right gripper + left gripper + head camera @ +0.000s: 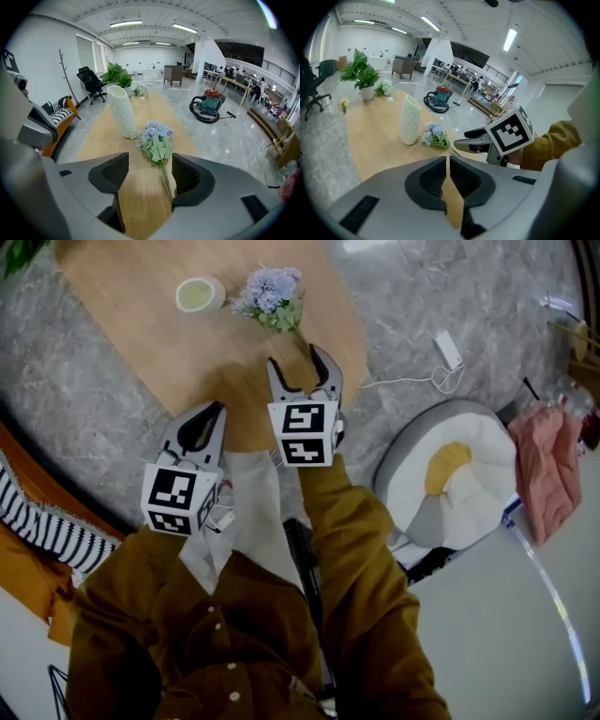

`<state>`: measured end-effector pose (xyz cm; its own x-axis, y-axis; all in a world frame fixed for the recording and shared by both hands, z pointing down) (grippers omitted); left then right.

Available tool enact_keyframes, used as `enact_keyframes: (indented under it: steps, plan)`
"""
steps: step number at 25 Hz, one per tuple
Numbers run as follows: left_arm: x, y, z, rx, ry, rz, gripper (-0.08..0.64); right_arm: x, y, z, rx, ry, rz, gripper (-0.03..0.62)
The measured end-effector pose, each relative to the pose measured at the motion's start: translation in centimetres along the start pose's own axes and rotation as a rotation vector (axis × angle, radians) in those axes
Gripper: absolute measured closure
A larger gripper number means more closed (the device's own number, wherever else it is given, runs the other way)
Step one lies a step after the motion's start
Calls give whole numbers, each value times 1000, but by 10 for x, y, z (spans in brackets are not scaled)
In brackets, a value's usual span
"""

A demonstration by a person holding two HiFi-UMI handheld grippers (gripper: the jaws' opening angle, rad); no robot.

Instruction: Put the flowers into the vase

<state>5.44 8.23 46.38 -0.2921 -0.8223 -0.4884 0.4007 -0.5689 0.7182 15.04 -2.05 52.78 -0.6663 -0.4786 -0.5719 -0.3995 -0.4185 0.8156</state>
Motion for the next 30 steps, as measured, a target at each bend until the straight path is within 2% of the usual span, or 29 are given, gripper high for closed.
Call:
enact_keyframes:
  steps: [4, 10, 15, 21, 26, 30]
  plan:
    - [-1, 1, 12, 23, -11, -7, 551, -7, 17, -5, -9, -20, 33, 314]
    - [-11, 6, 18, 26, -21, 14, 551, -23, 50, -5, -21, -117, 118, 316]
    - [-16, 7, 24, 22, -33, 21, 551, -21, 70, -12, -83, -192, 170, 316]
    - [-19, 7, 39, 38, -48, 26, 551, -17, 90, -8, -31, -210, 231, 316]
    - [-18, 1, 50, 54, -67, 23, 551, -19, 102, -12, -22, -261, 266, 316]
    - [-17, -2, 55, 56, -67, 24, 551, -28, 113, -12, 0, -235, 301, 318]
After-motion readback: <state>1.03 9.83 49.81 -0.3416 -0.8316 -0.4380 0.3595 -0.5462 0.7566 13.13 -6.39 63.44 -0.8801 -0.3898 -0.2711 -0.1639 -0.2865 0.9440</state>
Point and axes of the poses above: the fingertips, and each gripper's own axes: y forward along the fingers, z to its left, x out of its top, the point moved 2 cm from there along -y, backward along the fingers, and after that the axes turned 10 degrees about -y, right-handed, at the moved point
